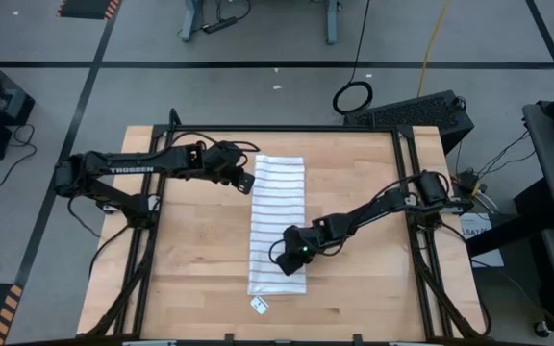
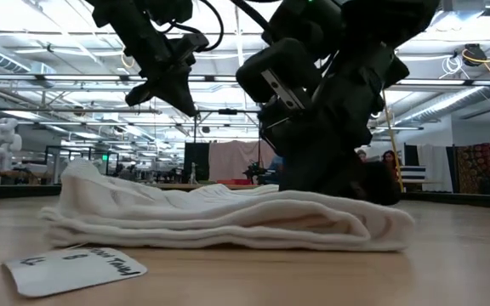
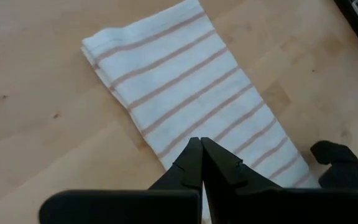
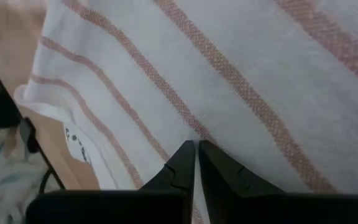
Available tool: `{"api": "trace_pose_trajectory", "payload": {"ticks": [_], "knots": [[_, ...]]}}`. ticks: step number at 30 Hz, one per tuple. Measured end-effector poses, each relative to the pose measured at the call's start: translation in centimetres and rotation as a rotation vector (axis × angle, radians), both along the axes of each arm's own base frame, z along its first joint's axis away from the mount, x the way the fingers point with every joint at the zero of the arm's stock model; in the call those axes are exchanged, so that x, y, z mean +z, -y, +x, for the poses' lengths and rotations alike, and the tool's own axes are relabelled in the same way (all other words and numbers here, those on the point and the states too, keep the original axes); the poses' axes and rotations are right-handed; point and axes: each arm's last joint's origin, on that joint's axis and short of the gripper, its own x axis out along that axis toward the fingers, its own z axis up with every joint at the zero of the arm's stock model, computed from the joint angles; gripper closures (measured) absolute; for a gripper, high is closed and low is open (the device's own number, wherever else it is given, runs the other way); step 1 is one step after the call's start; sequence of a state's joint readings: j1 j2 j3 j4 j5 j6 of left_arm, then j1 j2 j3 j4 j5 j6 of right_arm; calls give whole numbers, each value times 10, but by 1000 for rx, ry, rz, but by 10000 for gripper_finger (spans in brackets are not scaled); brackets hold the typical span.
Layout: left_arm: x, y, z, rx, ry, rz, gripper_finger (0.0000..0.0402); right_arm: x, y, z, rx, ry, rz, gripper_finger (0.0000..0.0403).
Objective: Roll towel
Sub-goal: Roll the white towel
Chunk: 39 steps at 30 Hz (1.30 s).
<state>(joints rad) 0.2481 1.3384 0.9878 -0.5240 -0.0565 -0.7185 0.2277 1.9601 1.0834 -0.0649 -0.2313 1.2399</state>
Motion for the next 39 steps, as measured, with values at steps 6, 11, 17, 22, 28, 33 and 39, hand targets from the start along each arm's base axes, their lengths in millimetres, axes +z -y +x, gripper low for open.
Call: {"api": "trace_pose_trajectory", "payload": {"ticks": [6, 11, 17, 22, 28, 33, 39], "knots": [[0, 2, 0, -65, 5, -30, 395, 18, 0, -3, -17, 34, -7, 385], [-1, 4, 0, -138, -8, -20, 395, 47, 1, -7, -4, 120, 3, 385], [-1, 14, 2, -294, -27, 57, 395, 82, 6, -19, -32, 193, -40, 385], [-1, 18, 3, -346, -39, 89, 395, 102, 16, -31, -63, 227, -173, 385], [-1, 17, 3, -346, -63, 170, 395, 102, 34, -39, -120, 156, -358, 385], [0, 14, 3, -327, -102, 280, 395, 98, 54, -42, -119, 96, -540, 385], [-11, 11, 2, -266, -126, 369, 395, 98, 87, -40, -6, 78, -786, 385]]}}
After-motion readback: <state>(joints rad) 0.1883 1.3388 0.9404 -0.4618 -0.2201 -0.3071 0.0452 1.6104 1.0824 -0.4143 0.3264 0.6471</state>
